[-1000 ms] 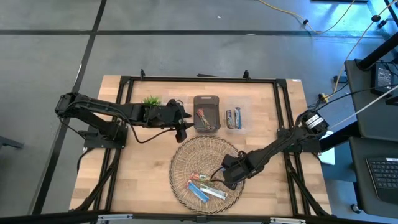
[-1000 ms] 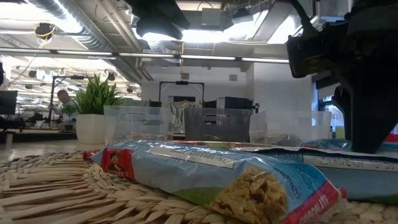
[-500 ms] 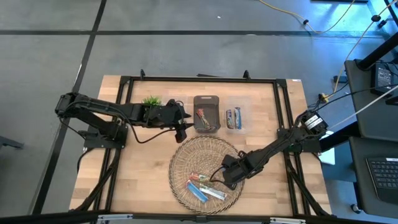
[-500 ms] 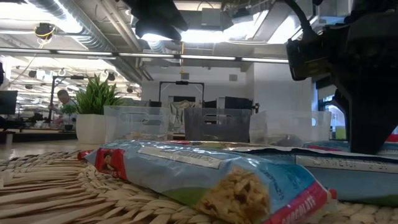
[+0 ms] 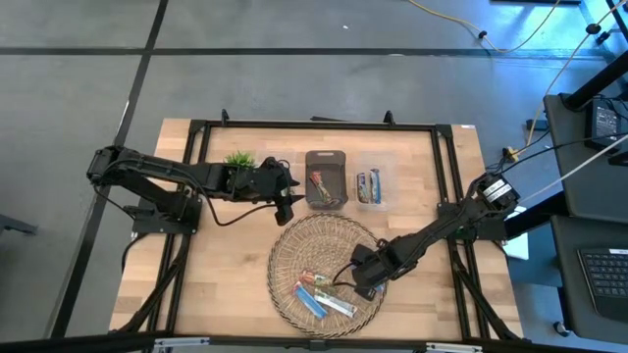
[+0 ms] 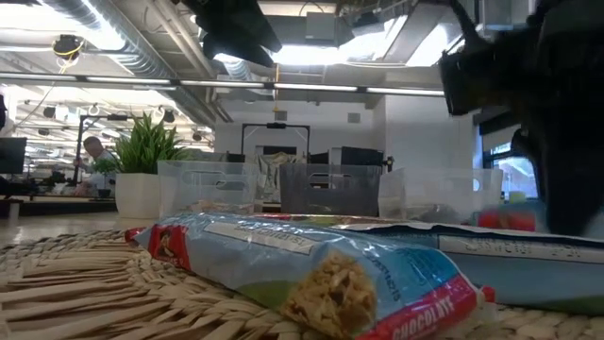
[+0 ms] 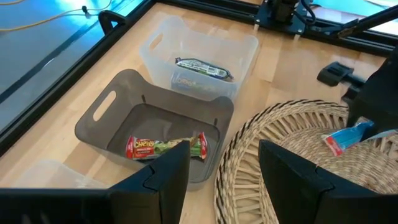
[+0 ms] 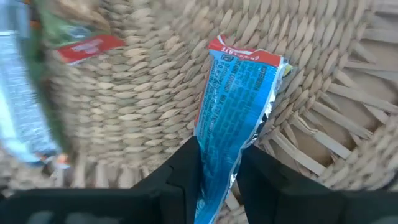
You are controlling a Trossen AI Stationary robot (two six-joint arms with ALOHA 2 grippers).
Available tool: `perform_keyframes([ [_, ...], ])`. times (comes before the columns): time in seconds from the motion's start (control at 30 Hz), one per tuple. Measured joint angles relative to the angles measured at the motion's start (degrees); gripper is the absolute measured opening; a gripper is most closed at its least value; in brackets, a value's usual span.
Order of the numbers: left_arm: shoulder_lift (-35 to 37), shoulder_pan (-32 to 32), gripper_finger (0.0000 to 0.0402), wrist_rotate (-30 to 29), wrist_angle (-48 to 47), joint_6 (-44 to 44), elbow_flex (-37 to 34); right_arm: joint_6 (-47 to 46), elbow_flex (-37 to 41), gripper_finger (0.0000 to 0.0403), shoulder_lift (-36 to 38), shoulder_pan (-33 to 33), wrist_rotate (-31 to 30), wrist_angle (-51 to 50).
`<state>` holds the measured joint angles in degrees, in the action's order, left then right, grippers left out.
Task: Pick and place Granola Bars by type
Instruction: Put the red granola bar into the black bin
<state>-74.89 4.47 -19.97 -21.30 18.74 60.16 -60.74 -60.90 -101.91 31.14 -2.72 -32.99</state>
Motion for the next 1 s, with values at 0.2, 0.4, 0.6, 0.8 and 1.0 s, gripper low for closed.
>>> perform_keyframes([
  [0.2, 0.05, 0.00, 0.0184, -0.17, -1.27, -1.93, 0.00, 0.49, -0.01, 0.0098, 7.25, -1.86, -2.72, -0.32],
  [0.4, 0.99, 0.00, 0.0184, -1.92, -6.54, -1.95, -0.02, 1.31, -0.02, 0.0098, 15.53, -7.67, -9.25, -0.31],
  [0.6, 2.01, 1.13, 0.0184, -1.94, -6.92, -3.64, -0.02, 9.73, -0.07, 0.0098, 20.14, -18.47, -13.73, 3.79],
  [0.8, 2.47, 2.24, 0.0184, -1.97, -7.17, -4.58, -0.02, 19.38, -0.11, 0.0098, 19.67, -30.47, -10.01, 14.31],
  [1.0, 2.49, 2.29, 0.0184, -1.99, -6.94, -5.83, -0.02, 22.16, -0.09, 0.0098, 17.41, -39.79, -7.37, 15.18],
])
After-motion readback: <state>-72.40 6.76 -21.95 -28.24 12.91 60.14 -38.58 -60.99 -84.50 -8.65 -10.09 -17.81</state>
